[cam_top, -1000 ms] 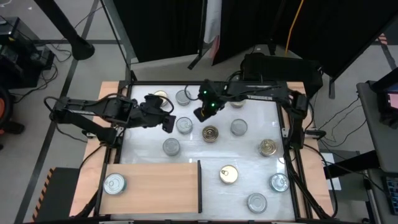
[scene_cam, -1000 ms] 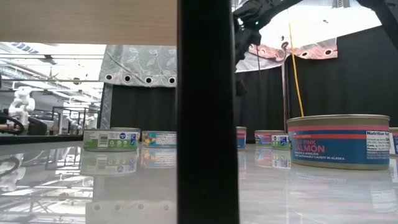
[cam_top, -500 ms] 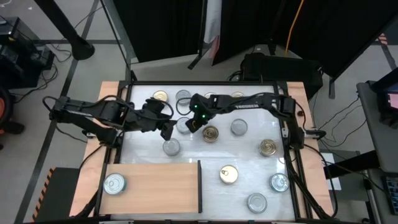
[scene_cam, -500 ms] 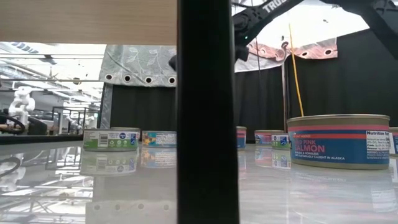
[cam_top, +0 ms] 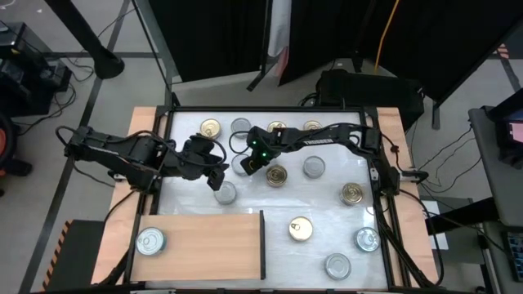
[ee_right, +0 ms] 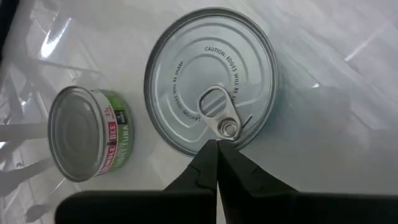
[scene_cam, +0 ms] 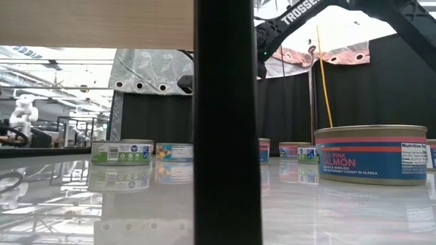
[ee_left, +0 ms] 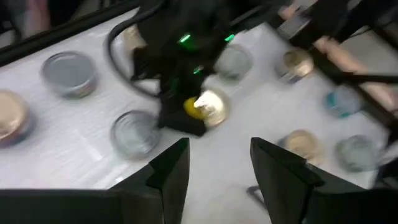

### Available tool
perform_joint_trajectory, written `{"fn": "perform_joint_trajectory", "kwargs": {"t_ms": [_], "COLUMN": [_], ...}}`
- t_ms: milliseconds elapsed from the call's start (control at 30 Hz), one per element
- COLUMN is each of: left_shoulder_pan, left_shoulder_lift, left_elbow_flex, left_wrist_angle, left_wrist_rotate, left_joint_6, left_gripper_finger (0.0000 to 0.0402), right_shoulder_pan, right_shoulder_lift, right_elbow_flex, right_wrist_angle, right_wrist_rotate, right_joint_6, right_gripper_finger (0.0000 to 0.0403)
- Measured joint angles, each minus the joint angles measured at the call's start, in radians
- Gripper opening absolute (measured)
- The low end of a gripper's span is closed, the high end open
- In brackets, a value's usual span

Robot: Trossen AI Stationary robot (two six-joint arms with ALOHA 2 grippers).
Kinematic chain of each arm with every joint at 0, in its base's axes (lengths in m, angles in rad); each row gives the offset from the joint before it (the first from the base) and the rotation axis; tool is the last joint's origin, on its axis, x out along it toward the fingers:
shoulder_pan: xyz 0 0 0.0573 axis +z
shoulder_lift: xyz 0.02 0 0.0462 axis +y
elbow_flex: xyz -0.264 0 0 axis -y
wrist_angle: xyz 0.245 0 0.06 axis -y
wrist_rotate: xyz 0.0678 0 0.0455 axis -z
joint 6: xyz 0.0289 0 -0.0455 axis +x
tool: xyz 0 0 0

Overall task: Stack canned seafood by type on shelf
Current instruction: Stack the top yellow blue tuna can on top of the yellow blue tuna can on the shelf

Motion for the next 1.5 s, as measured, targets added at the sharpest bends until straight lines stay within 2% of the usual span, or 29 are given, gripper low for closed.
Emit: {"fn": "perform_joint_trajectory", "kwargs": {"t_ms": [167,533,800,933,1033,1200,1300,1400,1500], "left_shoulder_pan": [0.010,0.086,0.127,0.148,0.157,0.159,0.152,0.138,0.122], "left_shoulder_lift": [0.000,0.000,0.000,0.000,0.000,0.000,0.000,0.000,0.000], "left_elbow_flex": [-0.054,-0.164,-0.199,-0.210,-0.216,-0.216,-0.216,-0.217,-0.217], "left_wrist_angle": [-0.103,-0.059,-0.010,0.002,0.027,0.045,0.042,0.040,0.035], "left_wrist_rotate": [0.000,0.066,0.097,0.126,0.146,0.157,0.166,0.168,0.170], "left_joint_6": [-0.054,-0.074,-0.011,0.016,0.035,0.031,0.016,0.000,-0.022], "left_gripper_finger": [0.0175,0.0175,0.0175,0.0175,0.0175,0.0175,0.0175,0.0175,0.0175], "right_shoulder_pan": [0.000,0.002,-0.037,-0.025,0.002,0.039,0.047,0.046,0.045], "right_shoulder_lift": [-0.006,-0.017,-0.179,-0.290,-0.328,-0.310,-0.264,-0.217,-0.178], "right_elbow_flex": [0.000,-0.004,-0.005,-0.004,-0.003,-0.003,-0.003,-0.004,-0.004], "right_wrist_angle": [-0.073,-0.245,-0.439,-0.418,-0.373,-0.275,-0.230,-0.229,-0.219], "right_wrist_rotate": [0.010,0.052,0.112,0.083,0.084,0.082,0.083,0.084,0.083], "right_joint_6": [-0.051,-0.125,-0.275,-0.423,-0.540,-0.655,-0.669,-0.640,-0.634], "right_gripper_finger": [0.0000,0.0000,0.0012,0.0058,0.0118,0.0247,0.0304,0.0323,0.0319]}}
